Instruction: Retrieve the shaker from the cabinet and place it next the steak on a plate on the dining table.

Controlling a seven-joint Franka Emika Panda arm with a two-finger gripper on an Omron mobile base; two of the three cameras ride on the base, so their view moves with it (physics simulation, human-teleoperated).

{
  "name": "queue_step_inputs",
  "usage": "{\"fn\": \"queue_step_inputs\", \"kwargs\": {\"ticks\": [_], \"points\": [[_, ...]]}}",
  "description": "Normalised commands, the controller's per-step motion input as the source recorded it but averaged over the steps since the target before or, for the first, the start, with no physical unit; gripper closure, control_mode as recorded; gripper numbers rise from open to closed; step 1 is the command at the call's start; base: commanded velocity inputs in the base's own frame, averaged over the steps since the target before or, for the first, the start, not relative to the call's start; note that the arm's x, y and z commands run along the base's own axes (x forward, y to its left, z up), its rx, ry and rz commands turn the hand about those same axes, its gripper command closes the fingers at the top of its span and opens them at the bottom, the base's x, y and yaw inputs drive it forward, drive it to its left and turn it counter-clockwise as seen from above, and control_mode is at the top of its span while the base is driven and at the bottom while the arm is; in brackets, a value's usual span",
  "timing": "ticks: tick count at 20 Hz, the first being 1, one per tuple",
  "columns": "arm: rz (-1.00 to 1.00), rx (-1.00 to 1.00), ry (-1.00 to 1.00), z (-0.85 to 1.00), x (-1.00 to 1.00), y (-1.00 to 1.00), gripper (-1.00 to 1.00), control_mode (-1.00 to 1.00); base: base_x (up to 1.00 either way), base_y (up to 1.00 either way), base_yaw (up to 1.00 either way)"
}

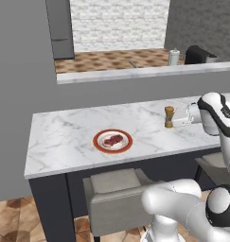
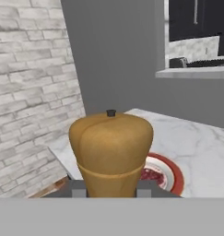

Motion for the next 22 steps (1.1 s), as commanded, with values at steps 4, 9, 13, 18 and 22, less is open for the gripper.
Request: {"fn": "queue_step_inputs", "kwargs": {"ticks": [4, 9, 13, 18, 22], "points": [[0.05, 0.0, 0.0, -0.33, 0.26, 0.01, 1.0, -1.0, 0.0, 0.0, 0.0], [0.08, 0.01, 0.0, -0.28, 0.21, 0.04, 1.0, -1.0, 0.0, 0.0, 0.0], [0.08, 0.0, -0.02, -0.18, 0.12, 0.05, 1.0, -1.0, 0.0, 0.0, 0.0], [0.07, 0.0, -0.01, -0.22, 0.13, 0.04, 1.0, -1.0, 0.0, 0.0, 0.0], [0.06, 0.0, 0.0, -0.23, 0.18, 0.02, 1.0, -1.0, 0.0, 0.0, 0.0]]}}
